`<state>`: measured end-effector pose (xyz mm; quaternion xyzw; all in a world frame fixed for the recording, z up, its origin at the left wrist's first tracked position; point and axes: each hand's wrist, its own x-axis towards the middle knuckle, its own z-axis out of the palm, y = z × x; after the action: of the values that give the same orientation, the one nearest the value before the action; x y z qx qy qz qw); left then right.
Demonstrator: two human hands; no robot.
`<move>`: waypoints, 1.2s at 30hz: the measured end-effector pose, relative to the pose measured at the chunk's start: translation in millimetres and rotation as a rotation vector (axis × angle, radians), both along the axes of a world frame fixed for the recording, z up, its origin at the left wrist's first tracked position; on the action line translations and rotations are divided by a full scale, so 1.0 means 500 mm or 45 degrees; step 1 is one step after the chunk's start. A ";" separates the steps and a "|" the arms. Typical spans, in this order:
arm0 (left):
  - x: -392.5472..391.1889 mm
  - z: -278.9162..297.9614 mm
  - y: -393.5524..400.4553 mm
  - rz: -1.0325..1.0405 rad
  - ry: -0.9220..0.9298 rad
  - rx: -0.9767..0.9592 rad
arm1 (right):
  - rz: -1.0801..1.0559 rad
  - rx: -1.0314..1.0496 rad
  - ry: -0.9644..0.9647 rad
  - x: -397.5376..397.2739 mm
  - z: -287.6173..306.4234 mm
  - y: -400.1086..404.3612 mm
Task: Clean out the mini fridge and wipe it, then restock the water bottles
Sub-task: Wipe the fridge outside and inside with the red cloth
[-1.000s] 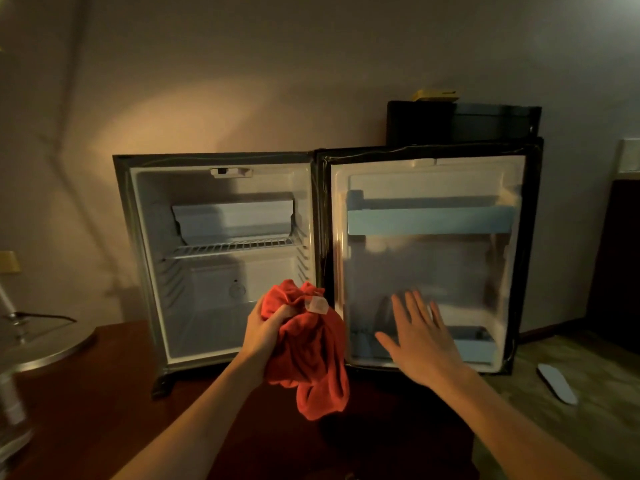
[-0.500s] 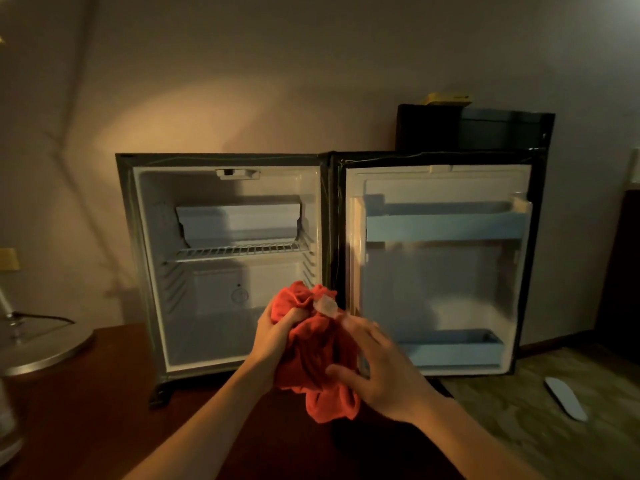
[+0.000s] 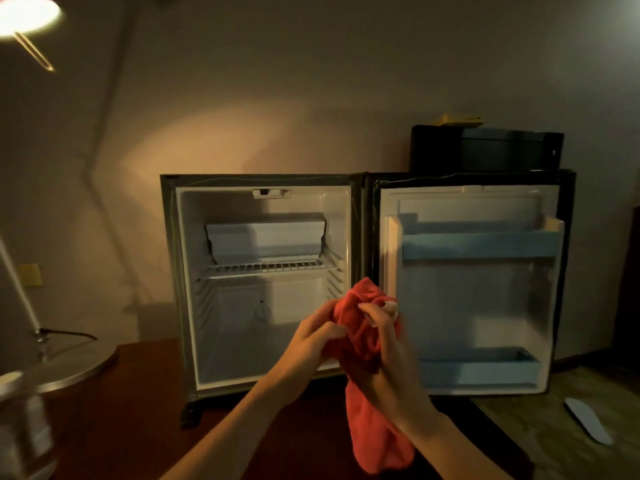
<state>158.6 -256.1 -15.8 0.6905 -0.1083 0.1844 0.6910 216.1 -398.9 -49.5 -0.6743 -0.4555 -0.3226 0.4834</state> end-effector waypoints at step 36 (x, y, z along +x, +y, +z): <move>-0.146 -0.200 0.538 1.534 0.028 0.123 | 0.173 -0.213 -0.564 0.008 0.123 0.646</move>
<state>85.3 12.7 -115.6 0.6628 0.3006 0.5311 0.4339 219.9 -76.0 11.8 -0.5926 -0.6198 -0.3906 0.3349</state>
